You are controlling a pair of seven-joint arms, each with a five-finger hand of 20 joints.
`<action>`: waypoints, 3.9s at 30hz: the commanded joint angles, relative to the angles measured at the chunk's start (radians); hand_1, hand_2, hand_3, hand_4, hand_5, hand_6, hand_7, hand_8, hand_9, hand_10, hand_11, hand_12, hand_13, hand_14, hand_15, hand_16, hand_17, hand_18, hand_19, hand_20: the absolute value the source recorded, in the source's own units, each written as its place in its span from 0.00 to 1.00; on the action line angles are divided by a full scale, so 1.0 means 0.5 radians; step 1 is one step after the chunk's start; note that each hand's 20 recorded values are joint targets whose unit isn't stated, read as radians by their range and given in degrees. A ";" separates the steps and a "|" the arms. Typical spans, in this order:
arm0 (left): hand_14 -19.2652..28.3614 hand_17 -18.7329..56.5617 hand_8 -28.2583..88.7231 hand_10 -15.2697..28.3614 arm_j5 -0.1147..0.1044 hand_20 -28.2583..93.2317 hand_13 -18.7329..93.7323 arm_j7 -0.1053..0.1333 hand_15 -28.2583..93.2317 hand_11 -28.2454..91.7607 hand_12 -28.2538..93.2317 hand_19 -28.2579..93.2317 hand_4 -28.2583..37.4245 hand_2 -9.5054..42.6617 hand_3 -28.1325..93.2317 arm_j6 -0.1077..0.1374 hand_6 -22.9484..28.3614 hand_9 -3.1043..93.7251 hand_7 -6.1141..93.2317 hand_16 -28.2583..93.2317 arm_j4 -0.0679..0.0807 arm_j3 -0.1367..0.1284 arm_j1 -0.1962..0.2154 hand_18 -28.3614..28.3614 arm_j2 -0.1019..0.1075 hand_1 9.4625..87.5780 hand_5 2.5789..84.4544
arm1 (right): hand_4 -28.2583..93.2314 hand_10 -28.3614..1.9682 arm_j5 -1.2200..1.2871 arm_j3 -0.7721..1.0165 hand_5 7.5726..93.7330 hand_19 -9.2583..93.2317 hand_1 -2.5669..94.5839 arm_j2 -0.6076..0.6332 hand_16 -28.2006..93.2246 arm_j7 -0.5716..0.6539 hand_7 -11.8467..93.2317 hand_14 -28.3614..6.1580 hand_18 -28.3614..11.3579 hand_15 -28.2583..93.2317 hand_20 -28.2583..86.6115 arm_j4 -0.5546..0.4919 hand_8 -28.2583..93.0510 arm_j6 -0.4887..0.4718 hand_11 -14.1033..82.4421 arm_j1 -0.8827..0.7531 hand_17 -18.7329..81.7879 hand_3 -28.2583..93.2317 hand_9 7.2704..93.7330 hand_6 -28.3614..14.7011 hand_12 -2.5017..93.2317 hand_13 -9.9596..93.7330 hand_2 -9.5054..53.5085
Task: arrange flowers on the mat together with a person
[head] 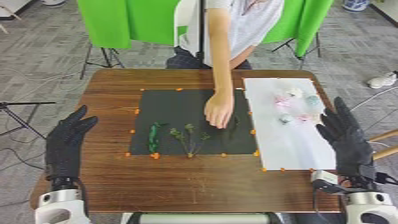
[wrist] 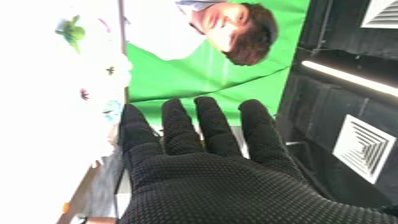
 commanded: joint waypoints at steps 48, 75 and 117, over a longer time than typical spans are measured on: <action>0.76 0.36 0.19 0.70 0.027 0.36 0.52 -0.028 0.38 0.40 0.35 0.31 0.00 0.17 0.81 -0.019 0.51 0.57 0.17 0.22 0.010 0.054 0.011 0.68 -0.028 0.12 0.57 | 0.05 0.44 -1.626 -0.530 0.51 0.68 0.35 0.708 0.38 0.723 0.23 0.50 0.35 0.43 0.60 0.073 0.17 0.845 0.32 0.371 0.68 0.76 0.74 0.62 0.21 0.82 0.00; 0.76 0.35 0.19 0.70 0.040 0.36 0.52 -0.069 0.38 0.41 0.35 0.31 0.04 0.15 0.80 -0.046 0.51 0.57 0.17 0.22 0.031 0.091 -0.034 0.68 -0.021 0.15 0.57 | 0.04 0.50 -2.408 -1.165 0.57 0.86 0.38 0.998 0.41 1.241 0.25 0.65 0.45 0.49 0.49 0.551 0.16 0.495 0.34 0.963 0.78 0.76 0.82 0.69 0.22 0.96 0.00; 0.76 0.36 0.19 0.70 -0.044 0.36 0.52 -0.046 0.38 0.41 0.35 0.32 0.03 0.17 0.80 0.150 0.51 0.57 0.17 0.22 0.061 -0.105 0.088 0.68 0.095 0.14 0.58 | 0.07 0.66 -1.699 -2.038 0.90 0.97 0.70 1.081 0.39 0.901 0.31 0.81 0.51 0.60 0.44 0.404 0.31 0.252 0.28 2.160 0.85 0.65 1.00 0.70 0.35 1.00 0.00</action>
